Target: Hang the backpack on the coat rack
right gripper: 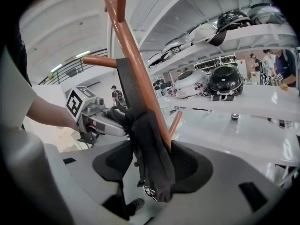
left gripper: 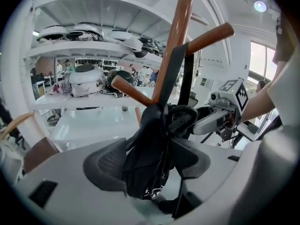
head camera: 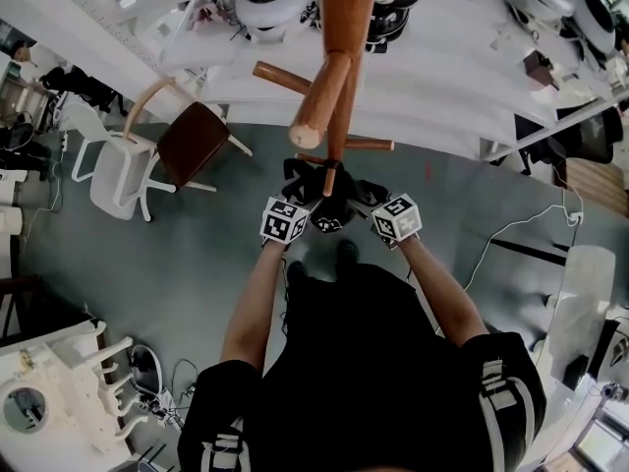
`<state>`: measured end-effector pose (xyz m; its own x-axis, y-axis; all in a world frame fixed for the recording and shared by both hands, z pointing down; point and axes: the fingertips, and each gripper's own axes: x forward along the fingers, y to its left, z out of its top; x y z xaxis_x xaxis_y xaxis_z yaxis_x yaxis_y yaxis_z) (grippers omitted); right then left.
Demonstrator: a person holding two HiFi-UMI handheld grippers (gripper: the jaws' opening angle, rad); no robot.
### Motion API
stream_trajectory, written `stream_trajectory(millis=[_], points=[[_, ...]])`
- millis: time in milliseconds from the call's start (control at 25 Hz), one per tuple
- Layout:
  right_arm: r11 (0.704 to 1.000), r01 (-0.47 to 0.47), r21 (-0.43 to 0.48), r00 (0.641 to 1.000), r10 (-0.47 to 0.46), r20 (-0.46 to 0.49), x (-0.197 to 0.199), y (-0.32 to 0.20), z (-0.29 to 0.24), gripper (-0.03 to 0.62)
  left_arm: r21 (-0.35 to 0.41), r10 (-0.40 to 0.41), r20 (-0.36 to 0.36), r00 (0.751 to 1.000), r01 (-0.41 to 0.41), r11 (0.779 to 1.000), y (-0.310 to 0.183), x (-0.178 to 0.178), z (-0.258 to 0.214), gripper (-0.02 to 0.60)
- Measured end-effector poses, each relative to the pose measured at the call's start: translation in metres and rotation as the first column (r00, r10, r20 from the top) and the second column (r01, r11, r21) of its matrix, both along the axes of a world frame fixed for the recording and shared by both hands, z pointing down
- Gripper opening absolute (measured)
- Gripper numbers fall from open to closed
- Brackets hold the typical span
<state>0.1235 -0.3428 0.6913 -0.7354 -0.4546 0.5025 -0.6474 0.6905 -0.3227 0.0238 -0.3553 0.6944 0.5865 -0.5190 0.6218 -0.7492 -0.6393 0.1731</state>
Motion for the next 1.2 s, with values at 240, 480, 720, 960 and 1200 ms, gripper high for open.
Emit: stream_trajectory(millis=[240,480,720,960,1200], points=[[0.996,-0.021,0.091,0.999,0.024,-0.033,0.013,0.019,-0.016,0.149,0.077,0.038,-0.082,0.996,-0.031,0.997,0.020,-0.011,-0.039,0.282],[0.984,-0.105,0.143,0.994,0.108,-0.009,0.011,0.042,-0.042,0.032,0.148,0.055,-0.170,0.984,-0.030,0.989,0.042,-0.030,-0.074,0.174],[0.975,-0.137,0.173,0.989,0.143,-0.021,-0.005,0.063,-0.061,0.015,0.176,0.119,-0.227,0.967,-0.080,0.981,0.059,-0.044,-0.094,0.036],[0.963,-0.186,0.193,0.980,0.197,-0.040,-0.018,0.084,-0.066,0.015,0.193,0.255,-0.211,0.944,-0.216,0.957,0.078,-0.042,-0.101,0.031],[0.949,-0.236,0.210,0.965,0.253,-0.063,-0.034,0.102,-0.068,0.015,0.221,0.331,-0.217,0.918,-0.284,0.933,0.096,-0.052,-0.116,0.031]])
